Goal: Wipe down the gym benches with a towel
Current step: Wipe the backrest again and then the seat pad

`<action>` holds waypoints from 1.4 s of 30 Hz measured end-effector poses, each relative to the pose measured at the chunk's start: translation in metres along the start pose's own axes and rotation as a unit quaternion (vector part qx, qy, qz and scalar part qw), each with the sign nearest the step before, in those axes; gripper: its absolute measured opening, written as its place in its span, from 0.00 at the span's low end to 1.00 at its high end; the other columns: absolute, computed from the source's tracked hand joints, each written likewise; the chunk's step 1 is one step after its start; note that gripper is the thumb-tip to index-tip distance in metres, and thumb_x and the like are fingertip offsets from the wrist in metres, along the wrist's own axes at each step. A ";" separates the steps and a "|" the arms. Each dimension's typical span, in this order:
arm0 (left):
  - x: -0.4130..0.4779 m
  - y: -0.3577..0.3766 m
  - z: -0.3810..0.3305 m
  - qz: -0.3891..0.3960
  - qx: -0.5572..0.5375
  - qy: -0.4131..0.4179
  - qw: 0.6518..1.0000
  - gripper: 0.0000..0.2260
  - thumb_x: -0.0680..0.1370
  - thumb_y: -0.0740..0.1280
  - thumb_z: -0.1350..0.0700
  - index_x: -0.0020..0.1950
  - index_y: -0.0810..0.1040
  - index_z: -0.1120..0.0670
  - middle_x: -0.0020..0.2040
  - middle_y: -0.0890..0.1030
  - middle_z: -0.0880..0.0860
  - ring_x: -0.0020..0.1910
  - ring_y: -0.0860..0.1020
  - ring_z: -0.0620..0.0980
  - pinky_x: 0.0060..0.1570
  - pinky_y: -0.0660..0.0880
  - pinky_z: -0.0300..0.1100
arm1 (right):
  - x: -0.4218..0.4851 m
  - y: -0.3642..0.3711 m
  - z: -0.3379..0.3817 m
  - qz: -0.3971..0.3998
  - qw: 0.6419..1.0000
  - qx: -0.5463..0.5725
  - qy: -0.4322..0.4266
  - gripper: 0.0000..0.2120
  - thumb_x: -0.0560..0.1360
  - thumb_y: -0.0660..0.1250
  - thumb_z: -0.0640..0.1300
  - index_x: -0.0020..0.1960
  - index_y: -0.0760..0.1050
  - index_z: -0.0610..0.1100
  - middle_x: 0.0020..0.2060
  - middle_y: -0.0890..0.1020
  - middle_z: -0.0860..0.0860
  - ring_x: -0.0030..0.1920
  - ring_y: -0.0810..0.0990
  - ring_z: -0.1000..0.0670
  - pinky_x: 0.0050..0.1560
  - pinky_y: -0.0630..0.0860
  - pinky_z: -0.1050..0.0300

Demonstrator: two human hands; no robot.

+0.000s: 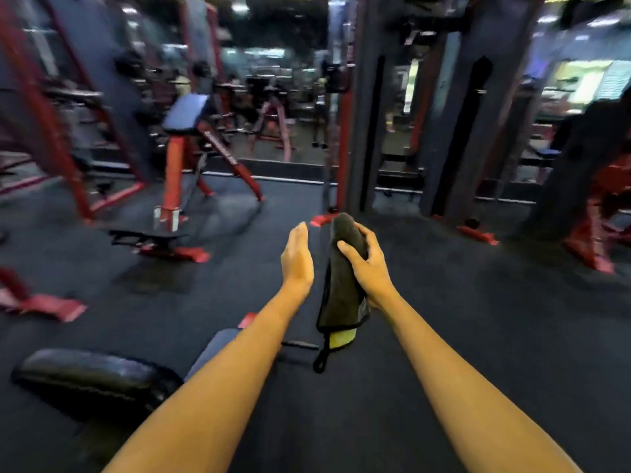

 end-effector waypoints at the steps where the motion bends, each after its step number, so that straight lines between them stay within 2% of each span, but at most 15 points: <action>1: 0.002 -0.005 0.000 -0.035 -0.001 0.005 0.999 0.18 0.83 0.54 0.52 0.71 0.70 0.56 0.69 0.71 0.54 0.69 0.67 0.50 0.63 0.61 0.36 | 0.007 0.004 -0.003 0.029 1.000 0.003 0.000 0.21 0.78 0.66 0.45 0.70 0.66 0.50 0.59 0.75 0.52 0.49 0.78 0.62 0.44 0.77 0.67; 5: -0.004 -0.022 -0.002 -0.154 0.018 0.019 0.988 0.18 0.83 0.53 0.52 0.72 0.68 0.56 0.71 0.69 0.53 0.70 0.66 0.48 0.64 0.60 0.36 | 0.029 0.024 -0.011 0.166 0.986 0.007 -0.021 0.20 0.78 0.67 0.44 0.68 0.67 0.51 0.64 0.75 0.50 0.60 0.76 0.52 0.57 0.76 0.61; 9: -0.027 -0.042 -0.007 -0.262 0.044 0.047 0.963 0.18 0.83 0.53 0.53 0.72 0.68 0.57 0.70 0.69 0.52 0.70 0.66 0.48 0.64 0.61 0.35 | 0.032 0.047 -0.016 0.270 0.962 0.037 -0.038 0.18 0.78 0.67 0.42 0.65 0.67 0.53 0.63 0.75 0.52 0.60 0.75 0.54 0.54 0.74 0.69; 12: -0.055 -0.065 -0.005 -0.338 0.082 0.053 0.936 0.17 0.84 0.53 0.54 0.71 0.69 0.57 0.70 0.70 0.52 0.69 0.67 0.48 0.58 0.61 0.29 | 0.020 0.073 -0.023 0.347 0.936 0.062 -0.026 0.18 0.78 0.67 0.42 0.65 0.68 0.53 0.62 0.75 0.51 0.60 0.76 0.53 0.56 0.75 0.65; 17: -0.088 -0.107 -0.001 -0.431 0.146 0.057 0.889 0.18 0.84 0.53 0.54 0.72 0.67 0.58 0.70 0.69 0.52 0.69 0.66 0.46 0.57 0.60 0.26 | -0.006 0.118 -0.031 0.444 0.891 0.091 -0.025 0.18 0.77 0.67 0.40 0.64 0.68 0.52 0.61 0.75 0.51 0.54 0.75 0.61 0.48 0.73 0.73; 20: -0.105 -0.131 0.003 -0.492 0.184 0.052 0.849 0.17 0.83 0.53 0.54 0.70 0.69 0.58 0.69 0.70 0.53 0.67 0.67 0.44 0.56 0.59 0.24 | -0.019 0.146 -0.036 0.502 0.859 0.099 -0.025 0.19 0.77 0.67 0.40 0.66 0.68 0.51 0.63 0.75 0.51 0.60 0.76 0.55 0.56 0.75 0.65; 23: -0.117 -0.154 0.011 -0.551 0.207 0.033 0.808 0.16 0.82 0.57 0.55 0.69 0.71 0.57 0.68 0.72 0.54 0.68 0.69 0.50 0.64 0.62 0.36 | -0.026 0.176 -0.042 0.560 0.823 0.081 -0.050 0.21 0.77 0.68 0.42 0.68 0.68 0.51 0.65 0.74 0.51 0.64 0.74 0.52 0.65 0.73 0.51; 26: -0.124 -0.175 0.022 -0.581 0.246 0.017 0.776 0.17 0.81 0.60 0.56 0.69 0.70 0.56 0.69 0.71 0.55 0.69 0.68 0.51 0.67 0.63 0.42 | -0.027 0.209 -0.047 0.605 0.787 0.045 -0.112 0.24 0.76 0.68 0.50 0.70 0.68 0.53 0.66 0.72 0.51 0.66 0.71 0.52 0.68 0.69 0.47; 28: -0.126 -0.184 0.029 -0.582 0.282 0.004 0.762 0.18 0.80 0.62 0.57 0.71 0.69 0.56 0.70 0.69 0.54 0.70 0.66 0.50 0.69 0.61 0.43 | -0.027 0.230 -0.048 0.623 0.768 0.029 -0.144 0.24 0.76 0.68 0.49 0.70 0.67 0.54 0.65 0.71 0.50 0.66 0.70 0.53 0.69 0.68 0.51; 31: -0.126 -0.196 0.044 -0.582 0.327 -0.011 0.745 0.20 0.80 0.63 0.57 0.72 0.67 0.56 0.72 0.67 0.55 0.72 0.64 0.50 0.71 0.59 0.42 | -0.024 0.255 -0.042 0.642 0.743 0.019 -0.190 0.25 0.77 0.68 0.46 0.69 0.63 0.58 0.63 0.69 0.50 0.63 0.69 0.55 0.64 0.66 0.68; 32: -0.125 -0.200 0.048 -0.580 0.338 -0.017 0.741 0.21 0.80 0.62 0.56 0.72 0.66 0.56 0.73 0.66 0.54 0.72 0.63 0.49 0.70 0.58 0.40 | -0.024 0.263 -0.041 0.650 0.730 0.016 -0.213 0.25 0.77 0.67 0.46 0.69 0.62 0.60 0.64 0.69 0.50 0.63 0.69 0.55 0.63 0.67 0.68; 35: -0.120 -0.205 0.058 -0.584 0.374 -0.039 0.719 0.22 0.80 0.62 0.56 0.73 0.64 0.56 0.74 0.64 0.53 0.73 0.61 0.48 0.67 0.54 0.31 | -0.033 0.284 -0.040 0.657 0.693 -0.012 -0.296 0.26 0.78 0.66 0.51 0.72 0.59 0.63 0.71 0.62 0.50 0.67 0.68 0.49 0.66 0.69 0.49; 38: -0.118 -0.199 0.064 -0.603 0.388 -0.034 0.696 0.21 0.81 0.62 0.57 0.73 0.64 0.55 0.73 0.66 0.51 0.71 0.60 0.41 0.65 0.52 0.26 | -0.060 0.303 -0.052 0.679 0.620 -0.120 -0.375 0.27 0.79 0.61 0.54 0.75 0.56 0.62 0.78 0.51 0.51 0.75 0.55 0.41 0.70 0.60 0.38; 40: -0.119 -0.195 0.073 -0.625 0.372 -0.044 0.685 0.21 0.81 0.60 0.55 0.74 0.62 0.51 0.73 0.65 0.48 0.70 0.59 0.38 0.67 0.54 0.29 | -0.075 0.309 -0.060 0.691 0.618 -0.121 -0.355 0.27 0.76 0.55 0.60 0.74 0.60 0.61 0.78 0.50 0.55 0.77 0.49 0.41 0.72 0.54 0.35; 42: -0.118 -0.191 0.081 -0.639 0.371 -0.052 0.672 0.20 0.81 0.59 0.52 0.73 0.60 0.47 0.73 0.64 0.46 0.72 0.59 0.38 0.71 0.56 0.36 | -0.080 0.314 -0.061 0.681 0.649 -0.085 -0.328 0.31 0.71 0.50 0.65 0.71 0.67 0.60 0.77 0.54 0.57 0.77 0.49 0.42 0.73 0.52 0.36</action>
Point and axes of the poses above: each hand's wrist, its own x-axis towards the middle knuckle, its own y-axis out of the palm, z = x × y, the point moved 4 cm from there along x, towards the middle knuckle
